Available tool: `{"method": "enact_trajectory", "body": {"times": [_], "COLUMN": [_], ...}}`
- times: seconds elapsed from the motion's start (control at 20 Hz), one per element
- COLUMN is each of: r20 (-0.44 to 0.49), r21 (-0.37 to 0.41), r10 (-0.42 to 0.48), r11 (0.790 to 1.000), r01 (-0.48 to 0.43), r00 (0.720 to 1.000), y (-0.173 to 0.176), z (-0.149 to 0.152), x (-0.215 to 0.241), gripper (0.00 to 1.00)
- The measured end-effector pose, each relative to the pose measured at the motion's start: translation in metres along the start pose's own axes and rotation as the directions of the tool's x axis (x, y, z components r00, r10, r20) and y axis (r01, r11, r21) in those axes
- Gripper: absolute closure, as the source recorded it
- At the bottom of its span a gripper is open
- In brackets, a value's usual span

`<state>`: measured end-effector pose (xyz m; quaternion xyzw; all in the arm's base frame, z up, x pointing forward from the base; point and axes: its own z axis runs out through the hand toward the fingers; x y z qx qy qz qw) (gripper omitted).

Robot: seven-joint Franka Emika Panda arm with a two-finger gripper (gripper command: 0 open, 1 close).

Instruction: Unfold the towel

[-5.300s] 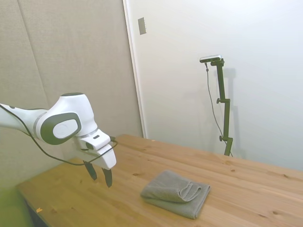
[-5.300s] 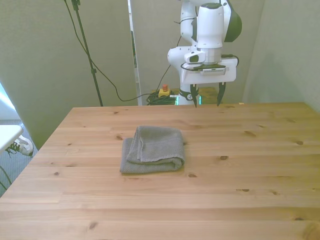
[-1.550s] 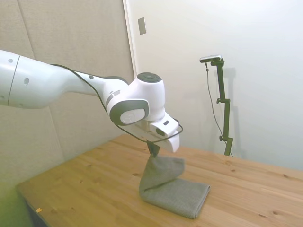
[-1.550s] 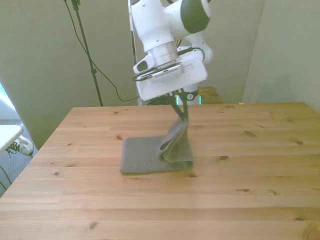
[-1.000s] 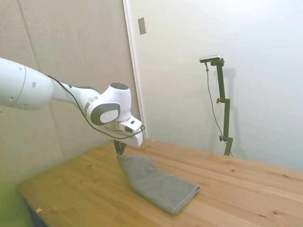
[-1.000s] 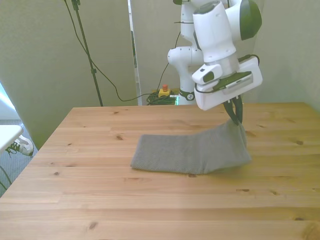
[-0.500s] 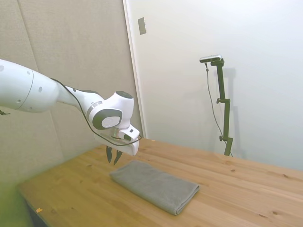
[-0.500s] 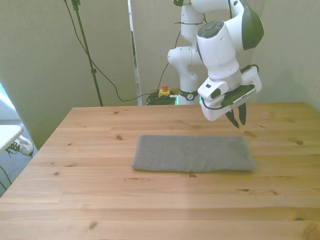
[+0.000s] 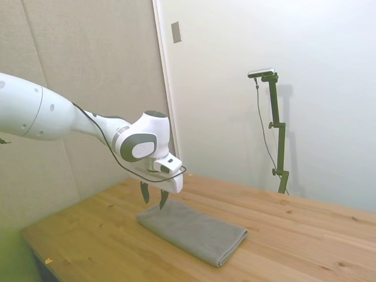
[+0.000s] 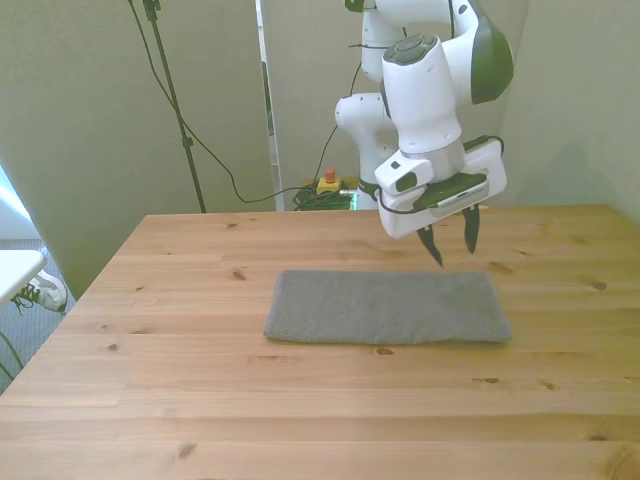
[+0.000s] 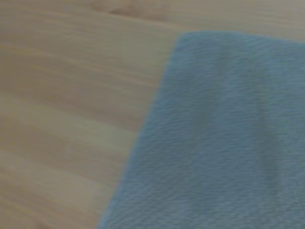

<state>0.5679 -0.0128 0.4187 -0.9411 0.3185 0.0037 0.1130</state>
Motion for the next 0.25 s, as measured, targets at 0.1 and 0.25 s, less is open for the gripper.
{"method": "enact_trajectory", "body": {"times": [0.1, 0.25], "r20": [-0.058, -0.150], "r21": [-0.035, -0.069], "r10": [0.070, 0.172], "r11": [0.997, 0.980], "r01": [-0.072, -0.184], "r00": [0.996, 0.973], "y": [0.003, 0.016], "z": [-0.008, -0.037], "x": [-0.001, -0.025], "gripper": [0.00, 0.00]}}
